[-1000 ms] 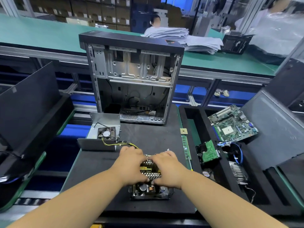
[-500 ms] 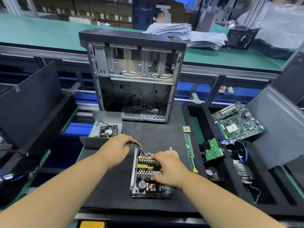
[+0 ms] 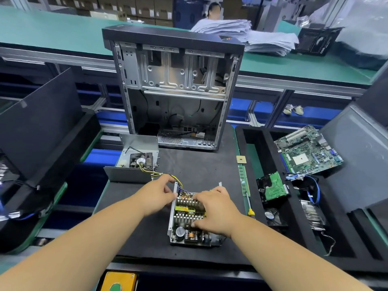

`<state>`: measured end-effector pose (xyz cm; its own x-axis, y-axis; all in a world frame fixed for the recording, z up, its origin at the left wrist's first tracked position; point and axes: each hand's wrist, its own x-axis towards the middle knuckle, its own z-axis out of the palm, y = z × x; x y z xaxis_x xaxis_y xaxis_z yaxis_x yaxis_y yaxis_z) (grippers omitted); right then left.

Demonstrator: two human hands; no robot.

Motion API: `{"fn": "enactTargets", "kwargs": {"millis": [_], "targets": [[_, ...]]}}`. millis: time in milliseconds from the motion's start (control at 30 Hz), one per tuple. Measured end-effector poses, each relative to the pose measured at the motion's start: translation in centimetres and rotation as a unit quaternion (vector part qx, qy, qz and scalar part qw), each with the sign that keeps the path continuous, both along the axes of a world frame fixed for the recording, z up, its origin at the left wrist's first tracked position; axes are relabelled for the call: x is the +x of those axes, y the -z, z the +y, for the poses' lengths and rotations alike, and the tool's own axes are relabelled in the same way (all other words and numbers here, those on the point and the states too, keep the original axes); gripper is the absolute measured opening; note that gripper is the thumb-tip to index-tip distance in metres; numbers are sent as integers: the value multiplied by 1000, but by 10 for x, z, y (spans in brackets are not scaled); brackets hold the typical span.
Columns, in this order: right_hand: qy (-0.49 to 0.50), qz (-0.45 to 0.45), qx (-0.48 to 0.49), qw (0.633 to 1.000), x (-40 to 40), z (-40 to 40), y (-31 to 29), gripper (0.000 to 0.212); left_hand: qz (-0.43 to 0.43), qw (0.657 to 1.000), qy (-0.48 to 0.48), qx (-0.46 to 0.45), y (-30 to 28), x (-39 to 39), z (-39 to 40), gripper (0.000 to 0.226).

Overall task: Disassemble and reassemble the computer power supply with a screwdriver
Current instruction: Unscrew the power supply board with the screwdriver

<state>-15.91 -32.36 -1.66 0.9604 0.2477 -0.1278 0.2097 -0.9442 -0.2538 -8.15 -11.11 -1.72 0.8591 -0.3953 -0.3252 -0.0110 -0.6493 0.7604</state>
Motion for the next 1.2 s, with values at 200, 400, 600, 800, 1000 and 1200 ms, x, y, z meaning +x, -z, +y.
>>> {"fn": "enactTargets", "kwargs": {"millis": [200,400,600,800,1000,1200], "targets": [[-6,0,-11,1000,1,0,0,78,61,995,-33,-70,3,0,-6,34],[-13,-10,-27,999,3,2,3,78,65,994,-37,-77,6,2,-8,34],[-3,-5,-19,1000,3,2,3,79,61,995,-32,-74,9,3,-8,35],[7,-9,-7,1000,3,2,4,80,89,990,-43,-99,11,2,-8,37],[19,-18,2,1000,2,2,7,79,91,988,-48,-115,11,-2,-8,34],[-8,-2,-18,1000,4,1,4,83,85,988,-52,-114,12,-3,-7,33]]}}
